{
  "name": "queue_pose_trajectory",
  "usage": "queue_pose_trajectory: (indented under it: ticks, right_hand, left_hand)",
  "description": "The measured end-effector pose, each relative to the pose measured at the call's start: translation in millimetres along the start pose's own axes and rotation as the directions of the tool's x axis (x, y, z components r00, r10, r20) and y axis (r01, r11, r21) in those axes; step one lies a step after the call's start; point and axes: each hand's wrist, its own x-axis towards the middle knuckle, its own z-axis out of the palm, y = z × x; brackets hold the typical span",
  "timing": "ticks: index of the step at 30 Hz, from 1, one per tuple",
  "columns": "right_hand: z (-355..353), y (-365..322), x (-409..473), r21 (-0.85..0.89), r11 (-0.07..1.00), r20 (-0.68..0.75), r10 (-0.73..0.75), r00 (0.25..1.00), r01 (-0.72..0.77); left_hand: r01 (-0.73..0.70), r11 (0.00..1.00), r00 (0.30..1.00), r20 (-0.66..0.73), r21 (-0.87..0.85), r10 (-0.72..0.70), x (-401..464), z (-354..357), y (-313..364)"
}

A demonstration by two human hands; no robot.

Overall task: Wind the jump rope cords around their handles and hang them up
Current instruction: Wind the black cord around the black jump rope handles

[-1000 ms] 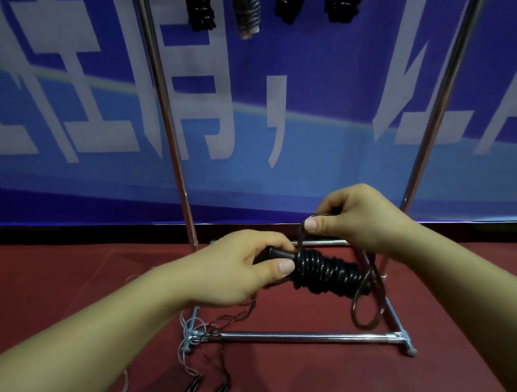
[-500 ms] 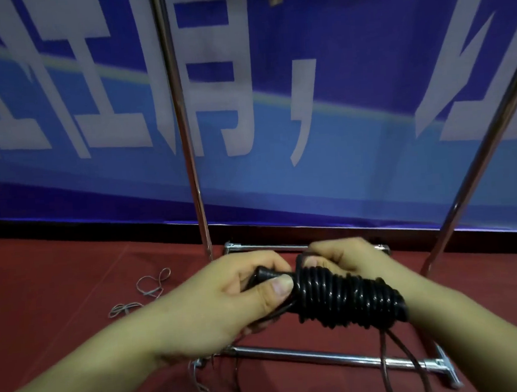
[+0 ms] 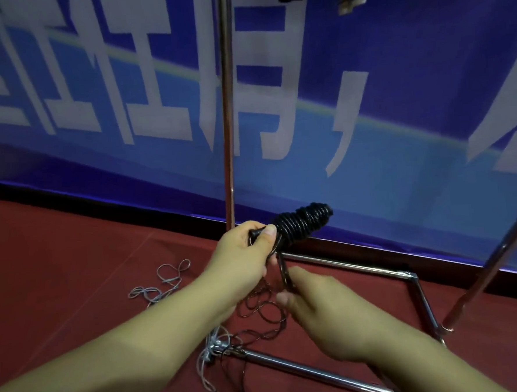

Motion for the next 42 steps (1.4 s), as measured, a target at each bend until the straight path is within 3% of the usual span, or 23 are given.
queue_pose_trajectory:
  ticks: [3, 10, 17, 19, 26, 33, 38, 42]
  right_hand:
    - [7, -10, 1, -0.094, 0.995, 0.007, -0.02, 1.0, 0.021]
    - [-2, -9, 1, -0.182, 0.983, -0.098, -0.029, 0.995, 0.011]
    - [-21, -3, -8, -0.05, 0.999, -0.016, 0.009, 1.0, -0.01]
    - [-23, 1, -8, -0.053, 0.999, -0.052, 0.0, 0.999, -0.003]
    - [-25, 28, -2, -0.173, 0.984, -0.222, 0.002, 0.975, -0.041]
    - [-39, 38, -2, -0.183, 0.981, -0.189, 0.029, 0.982, -0.064]
    - [-46, 51, -5, -0.066, 0.993, -0.154, 0.084, 0.985, -0.095]
    - [-48, 56, -10, 0.093, 0.995, -0.056, 0.04, 0.998, -0.035]
  left_hand:
    - [-0.019, 0.984, 0.996, -0.084, 0.175, 0.035, 8, -14, -12]
    - [-0.062, 0.937, 0.995, -0.048, 0.343, 0.084, 13, -35, -24]
    - [-0.158, 0.846, 0.978, 0.202, 0.509, 0.061, 9, -40, -29]
    - [-0.188, 0.822, 0.958, 0.283, 0.538, 0.033, 4, -40, -28]
    - [-0.304, 0.756, 0.905, 0.423, 0.58, 0.039, -11, -24, -17]
    - [-0.406, 0.665, 0.875, 0.476, 0.627, 0.084, -21, -11, -2]
    - [-0.488, 0.639, 0.832, 0.538, 0.594, 0.135, -29, -9, 5]
    - [-0.532, 0.659, 0.788, 0.596, 0.532, 0.154, -35, -8, 11]
